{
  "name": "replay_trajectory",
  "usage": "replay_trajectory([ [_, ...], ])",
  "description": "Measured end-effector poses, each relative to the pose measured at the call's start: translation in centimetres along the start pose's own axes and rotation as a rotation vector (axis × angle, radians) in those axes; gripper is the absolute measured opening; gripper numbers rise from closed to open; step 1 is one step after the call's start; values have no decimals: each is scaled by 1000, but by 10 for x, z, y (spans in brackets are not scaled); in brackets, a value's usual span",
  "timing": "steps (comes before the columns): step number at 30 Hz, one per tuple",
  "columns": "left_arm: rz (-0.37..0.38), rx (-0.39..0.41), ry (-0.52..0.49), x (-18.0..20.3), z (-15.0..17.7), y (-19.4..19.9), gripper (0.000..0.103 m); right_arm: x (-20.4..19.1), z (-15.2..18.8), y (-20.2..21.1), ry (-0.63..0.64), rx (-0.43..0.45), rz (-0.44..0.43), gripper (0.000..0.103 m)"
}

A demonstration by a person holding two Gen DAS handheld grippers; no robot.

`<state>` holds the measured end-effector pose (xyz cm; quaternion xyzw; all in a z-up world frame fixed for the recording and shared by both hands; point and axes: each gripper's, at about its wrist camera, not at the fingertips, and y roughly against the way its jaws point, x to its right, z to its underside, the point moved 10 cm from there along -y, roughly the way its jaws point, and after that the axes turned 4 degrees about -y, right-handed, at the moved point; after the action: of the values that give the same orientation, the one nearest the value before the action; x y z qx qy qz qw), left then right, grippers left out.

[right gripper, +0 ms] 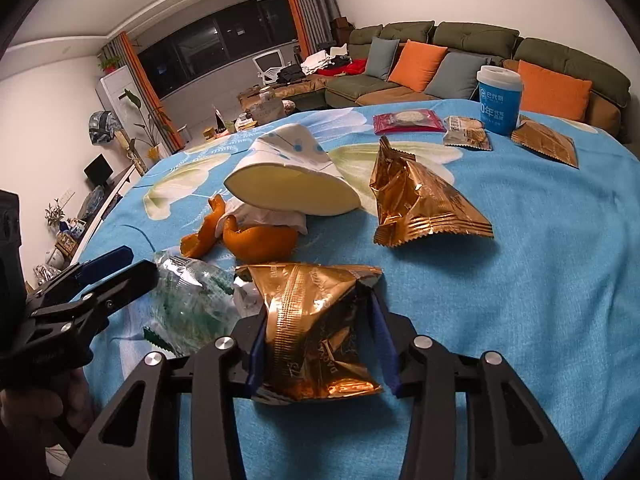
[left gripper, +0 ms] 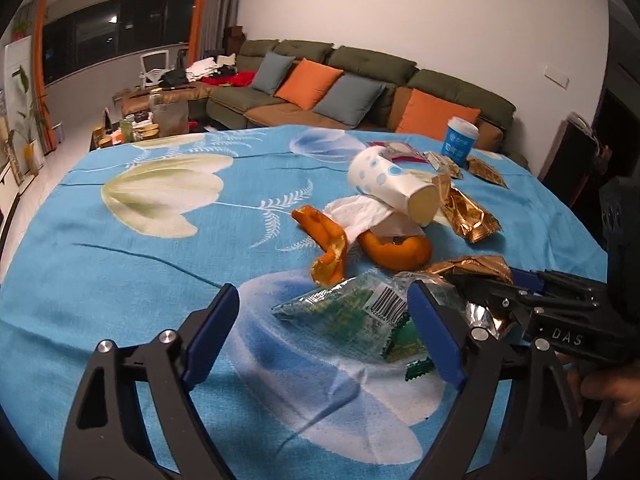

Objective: Collect trash
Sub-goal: 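Grasp the gold snack wrapper with the right tool while the left tool grasps the clear wrapper, then lift both wrappers and carry them toward the teal bin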

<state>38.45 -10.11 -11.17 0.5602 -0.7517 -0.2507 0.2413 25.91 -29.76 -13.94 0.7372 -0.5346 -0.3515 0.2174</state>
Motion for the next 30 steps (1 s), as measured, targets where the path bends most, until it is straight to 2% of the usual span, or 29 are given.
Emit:
replay_trajectory([
  [2,41,-23,-6,6,2,-5,82,0,1,1,0,0,-4,41],
  [7,56,-37,16,8,3,-12,67,2,3,4,-2,1,-7,38],
  [9,61,-34,29,7,4,-12,55,3,3,5,-1,2,-5,36],
  [10,63,-35,32,6,4,-12,40,4,4,5,0,2,-4,35],
  [11,65,-37,30,6,6,-12,31,3,4,5,1,1,-2,34],
  [12,63,-39,30,6,6,-13,17,4,4,6,0,3,-3,34],
  [14,71,-33,36,6,7,-12,17,4,4,8,-1,7,-5,32],
  [15,73,-24,36,6,6,-10,17,4,4,9,-1,9,-6,24],
  [16,72,-17,34,6,5,-9,17,3,4,10,1,9,-7,23],
  [22,80,30,27,8,2,5,12,3,5,18,5,23,-4,22],
  [30,51,144,24,0,-9,58,12,-18,-7,39,33,78,-46,22],
])
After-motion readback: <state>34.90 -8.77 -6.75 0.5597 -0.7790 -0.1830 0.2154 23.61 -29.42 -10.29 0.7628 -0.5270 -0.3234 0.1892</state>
